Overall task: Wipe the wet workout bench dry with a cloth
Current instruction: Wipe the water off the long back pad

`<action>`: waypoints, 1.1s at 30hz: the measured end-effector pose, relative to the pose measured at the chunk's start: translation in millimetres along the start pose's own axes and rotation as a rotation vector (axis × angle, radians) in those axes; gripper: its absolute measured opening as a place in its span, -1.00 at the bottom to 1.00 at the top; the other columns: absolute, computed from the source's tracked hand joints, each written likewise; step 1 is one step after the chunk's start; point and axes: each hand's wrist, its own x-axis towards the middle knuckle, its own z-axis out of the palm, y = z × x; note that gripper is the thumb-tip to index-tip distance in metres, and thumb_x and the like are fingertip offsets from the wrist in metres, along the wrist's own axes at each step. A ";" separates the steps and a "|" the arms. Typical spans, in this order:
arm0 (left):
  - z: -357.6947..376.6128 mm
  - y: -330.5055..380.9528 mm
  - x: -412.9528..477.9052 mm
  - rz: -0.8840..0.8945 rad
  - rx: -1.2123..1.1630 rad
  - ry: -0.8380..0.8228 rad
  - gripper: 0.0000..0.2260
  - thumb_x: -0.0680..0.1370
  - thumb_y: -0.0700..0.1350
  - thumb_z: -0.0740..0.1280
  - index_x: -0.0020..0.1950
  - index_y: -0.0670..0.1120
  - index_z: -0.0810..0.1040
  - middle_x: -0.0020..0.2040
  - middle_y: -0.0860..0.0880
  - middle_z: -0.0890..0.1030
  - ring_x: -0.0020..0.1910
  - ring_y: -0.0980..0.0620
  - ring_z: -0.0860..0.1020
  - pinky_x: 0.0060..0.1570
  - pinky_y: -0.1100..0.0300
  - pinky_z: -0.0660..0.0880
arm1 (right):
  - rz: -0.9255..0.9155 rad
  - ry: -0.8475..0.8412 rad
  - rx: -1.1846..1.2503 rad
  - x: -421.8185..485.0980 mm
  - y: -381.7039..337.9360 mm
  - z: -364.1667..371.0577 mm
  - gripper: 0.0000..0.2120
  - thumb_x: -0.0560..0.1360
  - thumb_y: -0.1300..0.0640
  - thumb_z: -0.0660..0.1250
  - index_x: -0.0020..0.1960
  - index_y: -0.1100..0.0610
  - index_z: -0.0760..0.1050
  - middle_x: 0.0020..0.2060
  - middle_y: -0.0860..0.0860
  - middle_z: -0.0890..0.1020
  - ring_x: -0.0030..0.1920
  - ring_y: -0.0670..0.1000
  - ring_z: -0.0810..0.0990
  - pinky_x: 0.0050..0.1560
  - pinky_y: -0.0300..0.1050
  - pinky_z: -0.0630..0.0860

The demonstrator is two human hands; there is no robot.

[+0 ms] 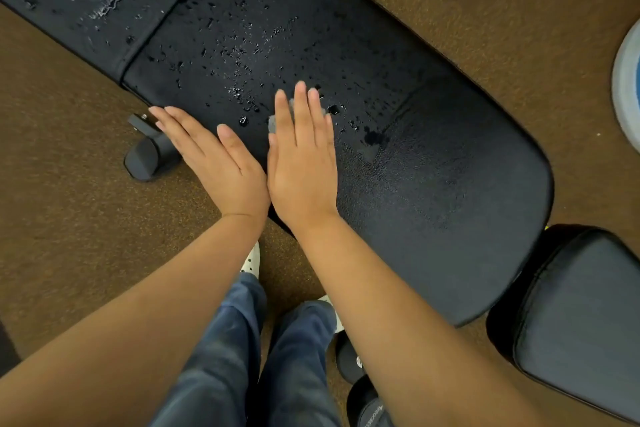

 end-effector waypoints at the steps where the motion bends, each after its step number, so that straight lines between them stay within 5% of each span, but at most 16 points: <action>1: 0.0 -0.4 -0.1 0.004 -0.001 -0.002 -0.46 0.65 -0.05 -0.05 0.50 -0.39 -0.06 0.52 -0.40 -0.07 0.53 -0.30 -0.07 0.49 0.18 -0.16 | -0.019 -0.006 0.000 3.1 0.9 0.4 -0.53 0.61 0.11 0.02 0.49 0.21 0.22 0.49 0.19 0.22 0.52 0.14 0.11 0.49 0.01 -0.03; 10: -1.2 0.8 -1.8 -0.026 0.004 -0.012 -0.46 0.66 -0.03 -0.07 0.51 -0.36 -0.09 0.54 -0.34 -0.11 0.54 -0.25 -0.10 0.52 0.01 -0.10 | 0.059 -0.094 -0.103 -68.5 62.3 -26.5 -0.50 0.59 0.14 0.02 0.52 0.17 0.14 0.52 0.14 0.14 0.53 0.10 0.01 0.50 0.03 0.02; 15: -1.0 1.3 -2.1 -0.035 0.005 -0.015 -0.47 0.67 -0.05 -0.06 0.52 -0.36 -0.08 0.54 -0.34 -0.11 0.55 -0.23 -0.09 0.52 0.03 -0.09 | 0.249 -0.098 -0.120 -105.6 89.2 -36.9 -0.52 0.62 0.10 -0.03 0.52 0.17 0.10 0.53 0.16 0.09 0.54 0.10 -0.02 0.49 0.07 0.11; 20: -1.0 -0.1 -1.8 -0.038 0.010 -0.029 -0.47 0.67 -0.06 -0.05 0.51 -0.37 -0.08 0.53 -0.36 -0.11 0.54 -0.24 -0.10 0.51 0.10 -0.13 | 0.400 0.006 -0.112 -73.3 66.4 -22.0 -0.52 0.63 0.10 -0.04 0.51 0.25 0.12 0.51 0.24 0.11 0.53 0.19 0.02 0.48 0.15 0.11; 33: -4.4 3.6 0.6 -0.062 -0.003 -0.058 -0.46 0.66 -0.07 -0.02 0.50 -0.39 -0.06 0.52 -0.38 -0.08 0.53 -0.28 -0.09 0.52 -0.06 -0.08 | 0.258 0.115 -0.074 90.4 0.3 5.4 -0.47 0.64 -0.02 -0.02 0.51 0.25 0.14 0.50 0.27 0.13 0.52 0.23 0.04 0.49 0.14 0.01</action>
